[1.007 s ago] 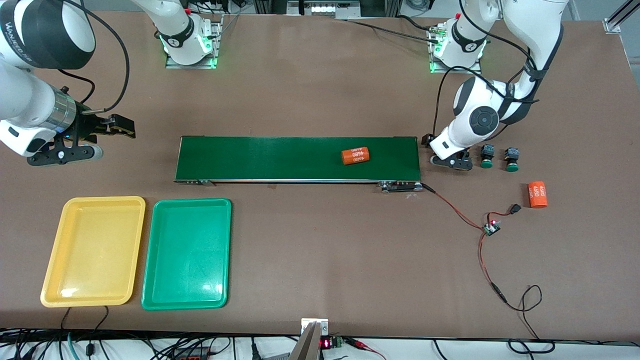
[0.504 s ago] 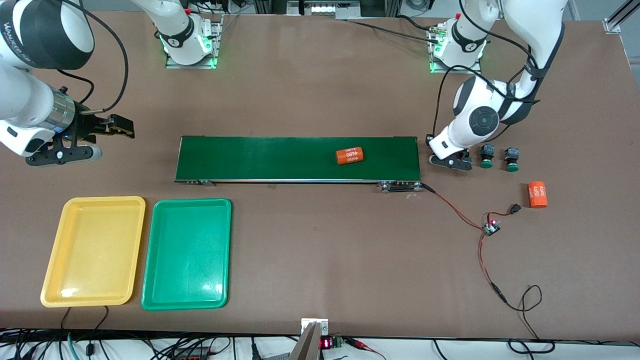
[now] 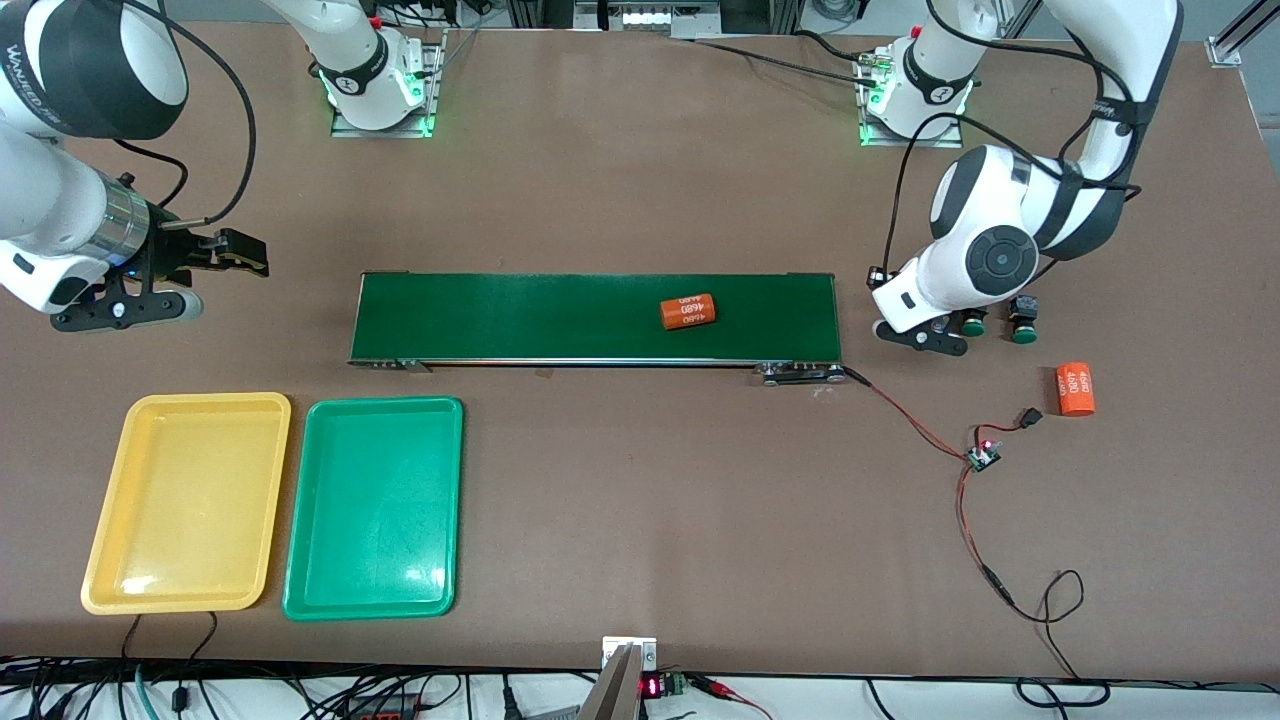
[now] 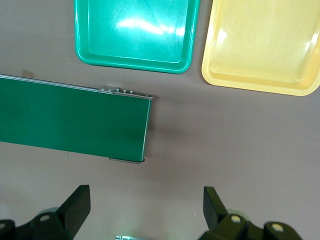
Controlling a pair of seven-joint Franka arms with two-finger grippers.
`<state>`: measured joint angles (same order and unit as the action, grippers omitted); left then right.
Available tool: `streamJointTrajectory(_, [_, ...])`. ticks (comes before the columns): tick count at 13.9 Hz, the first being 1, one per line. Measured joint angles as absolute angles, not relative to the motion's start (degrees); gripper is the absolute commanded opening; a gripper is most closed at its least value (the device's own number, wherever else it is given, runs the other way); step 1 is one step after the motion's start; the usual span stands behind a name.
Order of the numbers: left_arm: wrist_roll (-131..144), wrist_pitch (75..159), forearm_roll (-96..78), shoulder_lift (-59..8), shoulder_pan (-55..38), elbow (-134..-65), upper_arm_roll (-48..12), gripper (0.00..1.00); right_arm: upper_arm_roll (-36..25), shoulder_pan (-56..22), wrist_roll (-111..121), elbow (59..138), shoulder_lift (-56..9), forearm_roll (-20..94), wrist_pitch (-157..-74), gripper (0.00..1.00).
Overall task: Sort buttons by color to trays
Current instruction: 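Grasp the yellow-capped button with the left gripper and carry it to the belt, then set the yellow-capped button on the belt and release it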
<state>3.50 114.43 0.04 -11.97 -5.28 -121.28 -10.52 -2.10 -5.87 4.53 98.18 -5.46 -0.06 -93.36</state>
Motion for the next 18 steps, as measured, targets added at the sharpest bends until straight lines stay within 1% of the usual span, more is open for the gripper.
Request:
streamJointTrajectory(2, [6.77,114.55,-1.18,-12.51,-5.66,-119.77,-13.32,0.23,-2.1,-5.86,4.53,98.18,-5.46,-0.06,-93.36,1.0])
streamJointTrajectory(4, [10.58,115.83,-3.86,-14.45,-7.74,-117.8,-14.87,0.23,-2.1,-5.86,4.53,98.18,-5.46,-0.06,-93.36,1.0])
streamJointTrajectory(6, [14.58,119.97,-6.39,-17.49,-10.09,-116.23,-16.24,0.23,-2.1,-5.85,4.53,98.18,-5.46,-0.05,-93.36,1.0])
streamJointTrajectory(8, [17.99,124.16,-7.07,-20.32,-11.44,-115.6,-18.24,0.26,-2.11,-5.83,4.53,98.18,-5.47,-0.05,-93.36,1.0])
streamJointTrajectory(9, [19.03,125.4,-7.08,-21.36,-12.05,-115.45,-18.75,0.39,-2.11,-5.82,4.53,98.18,-5.47,-0.05,-93.36,1.0])
streamJointTrajectory(10, [19.52,126.14,-7.08,-22.01,-12.45,-115.33,-18.92,0.94,-2.11,-5.82,4.53,98.18,-5.47,-0.05,-93.36,1.0])
streamJointTrajectory(11, [19.64,126.36,-7.08,-22.35,-12.57,-115.16,-19.0,1.0,-2.11,-5.82,4.53,98.18,-5.47,-0.05,-93.35,1.0])
streamJointTrajectory(15, [19.63,126.24,-7.08,-22.08,-12.42,-114.5,-19.02,1.0,-2.11,-5.81,4.53,98.19,-5.48,-0.05,-92.87,1.0])
streamJointTrajectory(18, [19.63,121.8,-7.08,-19.35,-10.88,-112.88,-18.87,1.0,-2.13,-5.8,4.53,98.19,-5.48,-0.04,-92.81,1.0])
